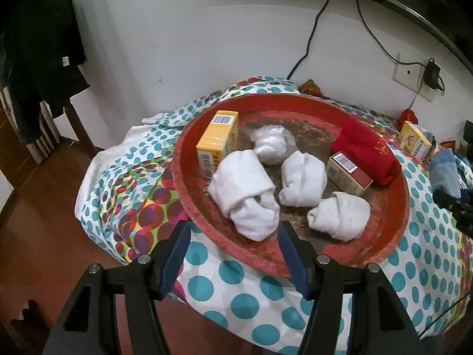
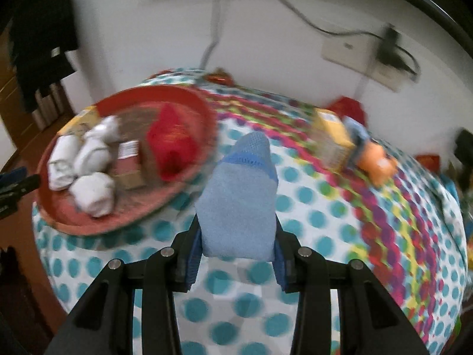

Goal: Organize objects
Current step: 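Carry the blue sock into the red tray and open right tool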

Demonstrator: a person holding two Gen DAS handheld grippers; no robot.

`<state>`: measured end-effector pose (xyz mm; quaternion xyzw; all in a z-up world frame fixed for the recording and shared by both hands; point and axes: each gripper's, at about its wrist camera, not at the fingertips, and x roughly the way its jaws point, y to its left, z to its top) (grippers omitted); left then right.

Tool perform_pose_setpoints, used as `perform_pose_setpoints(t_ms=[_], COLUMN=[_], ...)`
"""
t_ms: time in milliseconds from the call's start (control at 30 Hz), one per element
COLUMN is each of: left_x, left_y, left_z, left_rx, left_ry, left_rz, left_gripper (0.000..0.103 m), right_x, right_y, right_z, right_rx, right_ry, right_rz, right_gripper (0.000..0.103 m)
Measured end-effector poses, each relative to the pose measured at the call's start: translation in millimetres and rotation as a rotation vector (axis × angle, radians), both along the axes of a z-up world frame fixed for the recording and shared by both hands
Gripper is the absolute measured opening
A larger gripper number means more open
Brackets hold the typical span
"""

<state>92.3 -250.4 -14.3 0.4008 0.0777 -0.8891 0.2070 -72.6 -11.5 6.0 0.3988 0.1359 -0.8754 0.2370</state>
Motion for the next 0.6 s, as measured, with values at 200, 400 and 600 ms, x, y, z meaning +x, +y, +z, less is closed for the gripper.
perform_pose_setpoints(t_ms=[200, 400, 600], left_x=[0, -1, -1], left_y=[-3, -3, -5], left_z=[-2, -3, -3], left_rx=[0.001, 0.001, -0.008], left_ry=[-0.008, -0.015, -0.017], left_rz=[0.009, 0.003, 0.011], left_gripper=[0.063, 0.063, 0.063], right_x=[4, 3, -6], right_y=[-57, -112, -151], right_z=[2, 1, -3], right_rx=[-0.022, -0.017, 0.032], right_ry=[-0.019, -0.015, -0.021], right_rz=[0.088, 0.159, 0.189], right_gripper=[0.039, 0.040, 0.040])
